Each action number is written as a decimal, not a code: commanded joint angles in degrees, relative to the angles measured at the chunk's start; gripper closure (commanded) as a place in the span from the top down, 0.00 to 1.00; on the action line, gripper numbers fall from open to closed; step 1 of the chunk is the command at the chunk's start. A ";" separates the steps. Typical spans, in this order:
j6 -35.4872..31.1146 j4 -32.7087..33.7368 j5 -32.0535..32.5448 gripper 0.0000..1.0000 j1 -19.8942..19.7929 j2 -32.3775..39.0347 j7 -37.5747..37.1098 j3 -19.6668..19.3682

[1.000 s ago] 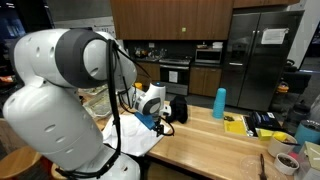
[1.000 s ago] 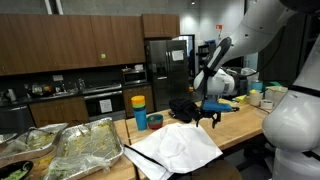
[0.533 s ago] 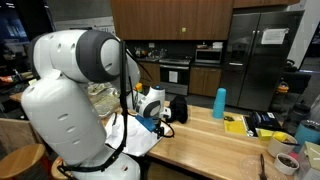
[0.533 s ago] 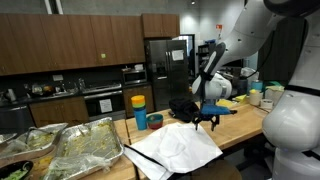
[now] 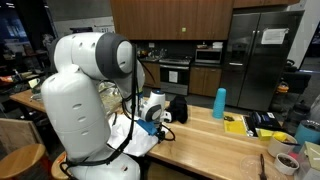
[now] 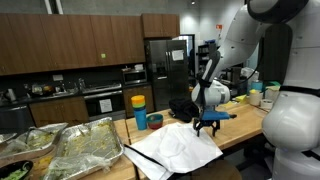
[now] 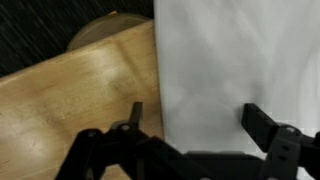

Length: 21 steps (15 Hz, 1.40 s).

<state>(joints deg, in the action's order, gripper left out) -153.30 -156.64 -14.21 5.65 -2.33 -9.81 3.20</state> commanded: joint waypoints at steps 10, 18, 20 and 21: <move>2.86 3.07 -1.43 0.14 -2.67 1.80 -0.98 -0.85; 3.50 3.85 1.12 0.00 -1.40 -2.98 -4.18 1.13; 3.71 3.31 2.51 0.00 -0.81 -5.88 -5.19 2.08; 4.31 3.12 3.04 0.00 -0.34 -8.18 -5.80 2.78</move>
<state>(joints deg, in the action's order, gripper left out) -150.84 -152.21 -13.04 4.32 -4.02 -12.99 4.66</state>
